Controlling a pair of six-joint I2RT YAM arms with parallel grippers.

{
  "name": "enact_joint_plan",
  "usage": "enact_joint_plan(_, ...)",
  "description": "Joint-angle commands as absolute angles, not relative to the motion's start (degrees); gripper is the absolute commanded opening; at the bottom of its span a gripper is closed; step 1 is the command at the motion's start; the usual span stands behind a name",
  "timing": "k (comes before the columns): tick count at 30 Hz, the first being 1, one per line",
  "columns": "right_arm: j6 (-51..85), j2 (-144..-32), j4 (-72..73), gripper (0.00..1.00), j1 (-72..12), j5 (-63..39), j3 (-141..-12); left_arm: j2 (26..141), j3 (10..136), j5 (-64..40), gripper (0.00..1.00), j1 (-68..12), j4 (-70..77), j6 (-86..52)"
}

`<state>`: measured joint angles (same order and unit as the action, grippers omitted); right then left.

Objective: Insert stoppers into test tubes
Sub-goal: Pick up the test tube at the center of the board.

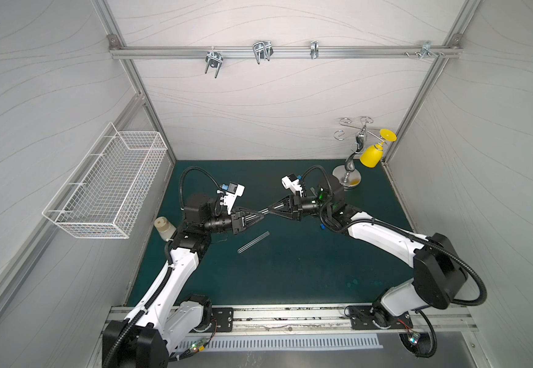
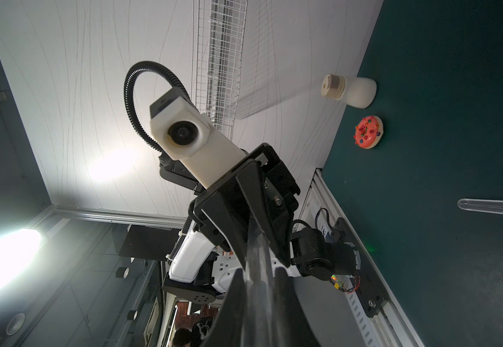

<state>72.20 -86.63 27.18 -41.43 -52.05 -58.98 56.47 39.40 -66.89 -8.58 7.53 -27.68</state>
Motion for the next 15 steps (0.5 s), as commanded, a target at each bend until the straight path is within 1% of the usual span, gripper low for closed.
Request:
enact_joint_plan(1, 72.44, -87.46, 27.77, 0.04, -42.63, -52.29, -60.3, 56.69, 40.7, -66.47, 0.22, -8.79, 9.84, -28.27)
enact_joint_plan(6, 72.03, -87.23, 27.33, 0.04, -42.63, -52.21, -59.86, 56.69, 40.97, -66.31, 0.24, -8.77, 9.84, -28.65)
enact_joint_plan(8, 71.95, -87.0, 27.38, 0.04, -42.63, -52.04, -59.53, 56.69, 40.96, -66.27, 0.29, -8.77, 9.93, -28.78)
enact_joint_plan(10, 71.89, -86.9, 27.25, 0.04, -42.63, -51.84, -59.2, 56.67, 40.96, -66.27, 0.3, -8.77, 10.15, -28.86)
enact_joint_plan(15, 71.82, -86.87, 27.42, 0.04, -42.63, -51.51, -58.65, 56.69, 40.83, -66.18, 0.18, -8.74, 10.3, -28.92)
